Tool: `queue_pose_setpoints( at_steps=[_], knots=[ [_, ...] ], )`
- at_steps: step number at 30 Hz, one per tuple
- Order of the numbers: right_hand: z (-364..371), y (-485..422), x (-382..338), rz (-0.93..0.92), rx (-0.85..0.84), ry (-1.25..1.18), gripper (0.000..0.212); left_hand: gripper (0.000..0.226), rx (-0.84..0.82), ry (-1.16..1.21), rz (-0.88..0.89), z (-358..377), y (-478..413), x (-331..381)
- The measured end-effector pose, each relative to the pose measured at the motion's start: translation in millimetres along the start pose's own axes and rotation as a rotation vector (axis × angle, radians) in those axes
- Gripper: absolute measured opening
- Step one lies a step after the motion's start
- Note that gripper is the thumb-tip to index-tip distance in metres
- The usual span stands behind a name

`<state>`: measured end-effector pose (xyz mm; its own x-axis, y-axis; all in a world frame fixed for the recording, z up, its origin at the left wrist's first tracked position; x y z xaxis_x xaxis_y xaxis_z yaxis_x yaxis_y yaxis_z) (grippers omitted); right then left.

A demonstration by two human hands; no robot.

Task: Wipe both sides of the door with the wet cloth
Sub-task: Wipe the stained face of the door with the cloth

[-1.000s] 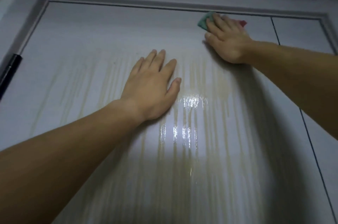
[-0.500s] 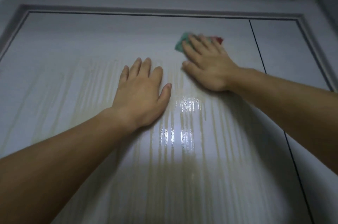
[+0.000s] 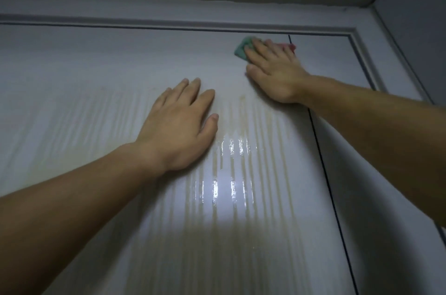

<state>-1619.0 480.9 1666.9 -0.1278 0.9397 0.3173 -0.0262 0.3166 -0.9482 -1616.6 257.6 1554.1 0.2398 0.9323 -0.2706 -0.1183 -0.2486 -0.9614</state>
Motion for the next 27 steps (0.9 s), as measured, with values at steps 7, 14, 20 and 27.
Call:
queue_pose_setpoints(
  at_steps=[7,14,20,27],
  knots=[
    [2,19,3,-0.031,0.01,-0.027,0.064,0.077,-0.02,-0.021,0.032,7,-12,31],
    [-10,6,83,0.262,0.001,0.044,0.064,0.074,-0.053,0.008,0.079,15,-26,75],
    [-6,42,78,0.047,0.001,0.009,0.062,0.075,-0.045,-0.044,0.086,22,-26,78],
    [-14,36,110,0.341,0.019,0.051,0.065,0.078,-0.015,-0.03,0.073,27,-24,78]
  ],
)
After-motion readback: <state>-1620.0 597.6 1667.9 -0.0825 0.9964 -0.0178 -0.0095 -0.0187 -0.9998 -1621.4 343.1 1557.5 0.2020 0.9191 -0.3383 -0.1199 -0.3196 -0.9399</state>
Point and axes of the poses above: each hand's wrist, its own y-axis away from the middle knuckle, its own z-axis out of the palm, x = y × z, the point moved 2 cm from there along -y, towards the middle knuckle, and after that the axes turned 12 degrees about x, right-handed, at the moved point
